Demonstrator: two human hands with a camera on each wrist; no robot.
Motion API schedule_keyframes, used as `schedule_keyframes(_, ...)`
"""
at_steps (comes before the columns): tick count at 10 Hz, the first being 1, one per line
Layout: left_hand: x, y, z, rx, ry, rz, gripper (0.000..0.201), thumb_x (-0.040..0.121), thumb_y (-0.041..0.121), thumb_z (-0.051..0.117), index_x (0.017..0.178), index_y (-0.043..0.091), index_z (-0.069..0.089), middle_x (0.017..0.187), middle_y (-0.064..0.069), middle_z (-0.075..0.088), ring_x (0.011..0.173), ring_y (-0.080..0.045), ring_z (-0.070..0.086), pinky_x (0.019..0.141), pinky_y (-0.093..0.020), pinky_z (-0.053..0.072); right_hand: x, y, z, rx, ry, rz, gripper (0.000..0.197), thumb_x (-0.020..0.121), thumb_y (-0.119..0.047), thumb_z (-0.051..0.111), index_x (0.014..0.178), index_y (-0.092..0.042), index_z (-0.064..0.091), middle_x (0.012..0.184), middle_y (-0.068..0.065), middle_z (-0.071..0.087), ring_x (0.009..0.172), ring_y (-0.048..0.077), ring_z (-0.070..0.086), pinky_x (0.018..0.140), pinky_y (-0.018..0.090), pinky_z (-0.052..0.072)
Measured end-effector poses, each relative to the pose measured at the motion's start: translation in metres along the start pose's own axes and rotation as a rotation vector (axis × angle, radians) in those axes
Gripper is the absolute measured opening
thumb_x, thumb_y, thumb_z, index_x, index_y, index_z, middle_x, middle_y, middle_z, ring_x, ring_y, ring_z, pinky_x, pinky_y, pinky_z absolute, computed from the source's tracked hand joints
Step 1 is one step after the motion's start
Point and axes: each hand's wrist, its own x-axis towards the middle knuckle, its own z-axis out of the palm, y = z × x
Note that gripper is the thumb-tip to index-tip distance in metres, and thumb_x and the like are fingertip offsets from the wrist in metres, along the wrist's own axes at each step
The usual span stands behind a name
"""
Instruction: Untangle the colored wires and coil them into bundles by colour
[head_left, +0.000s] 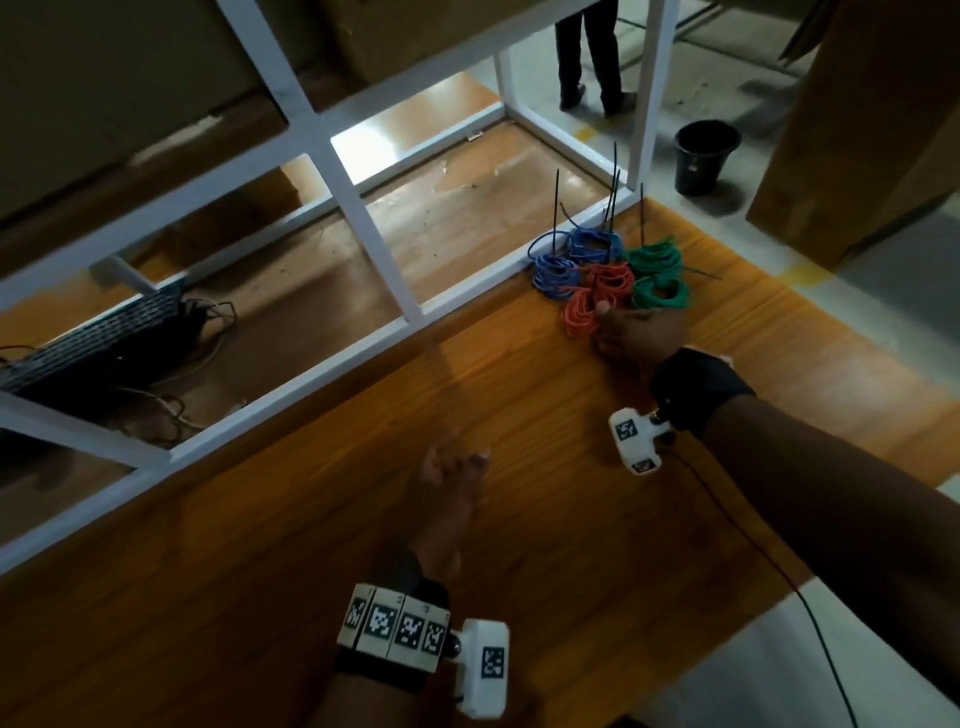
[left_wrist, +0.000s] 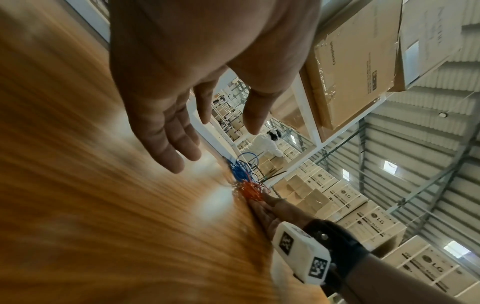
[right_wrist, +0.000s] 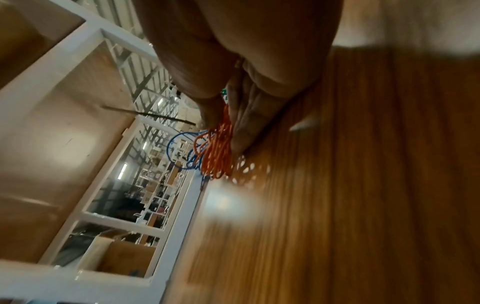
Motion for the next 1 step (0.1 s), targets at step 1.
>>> schedule_keyframes(1,-0.0095,-0.0155,-0.0264,0.017,0.010,-0.013,0.043,0.087,0.033,0.070,0.128,0.036,0.054,0.106,-0.006,0.070,0.090,-0.021,0.067,0.074,-0.033,0.056,-0.0231,0.0173,0.0029,-0.110,0.060,-0.015,0.036,0.090,-0.050,0.074,0.085,-0.014,0.075,0.085,0.008,0.079,0.069,0.018,0.075,0.066,0.036,0.063)
